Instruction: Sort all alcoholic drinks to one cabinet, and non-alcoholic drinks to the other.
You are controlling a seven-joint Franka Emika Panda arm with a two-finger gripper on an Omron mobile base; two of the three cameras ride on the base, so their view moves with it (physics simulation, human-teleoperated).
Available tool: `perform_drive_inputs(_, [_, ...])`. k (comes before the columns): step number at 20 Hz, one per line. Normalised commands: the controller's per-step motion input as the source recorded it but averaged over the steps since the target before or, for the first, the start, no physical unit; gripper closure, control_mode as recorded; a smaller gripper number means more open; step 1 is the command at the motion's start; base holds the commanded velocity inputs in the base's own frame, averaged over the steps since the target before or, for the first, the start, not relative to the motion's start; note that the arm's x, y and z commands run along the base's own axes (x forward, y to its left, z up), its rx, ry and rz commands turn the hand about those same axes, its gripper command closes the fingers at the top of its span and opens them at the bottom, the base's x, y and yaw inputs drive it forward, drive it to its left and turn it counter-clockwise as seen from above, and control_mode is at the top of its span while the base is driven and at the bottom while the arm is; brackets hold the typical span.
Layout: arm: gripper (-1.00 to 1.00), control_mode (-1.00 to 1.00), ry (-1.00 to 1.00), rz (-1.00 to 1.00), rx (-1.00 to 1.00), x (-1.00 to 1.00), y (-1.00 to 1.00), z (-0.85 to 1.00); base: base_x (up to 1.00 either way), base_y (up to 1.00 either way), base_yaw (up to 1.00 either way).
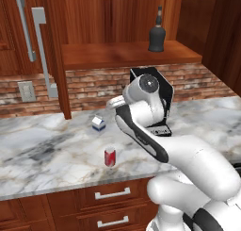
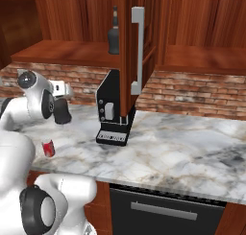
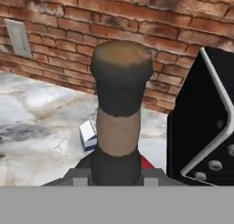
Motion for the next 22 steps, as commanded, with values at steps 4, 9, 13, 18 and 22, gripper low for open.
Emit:
perform_drive_inputs(4, [1.00,-1.00,-0.17,-0.04,0.00,-0.48,0.00,1.00,0.00,0.00,0.00])
perform_drive_inputs(9, [1.00,-1.00,-0.18,-0.04,0.00,-0.26,-0.07,1.00,0.00,0.00,0.00])
perform_drive_inputs(13, [1.00,-1.00,-0.18,-0.02,0.00,-0.04,-0.13,0.98,0.00,0.00,0.00])
perform_drive_inputs(18, [1.00,-1.00,-0.13,-0.01,0.00,0.00,-0.14,0.84,0.00,0.00,0.00])
perform_drive_inputs(22, [1.00,-1.00,-0.07,-0.02,0.01,0.04,-0.09,0.70,0.00,0.00,0.00])
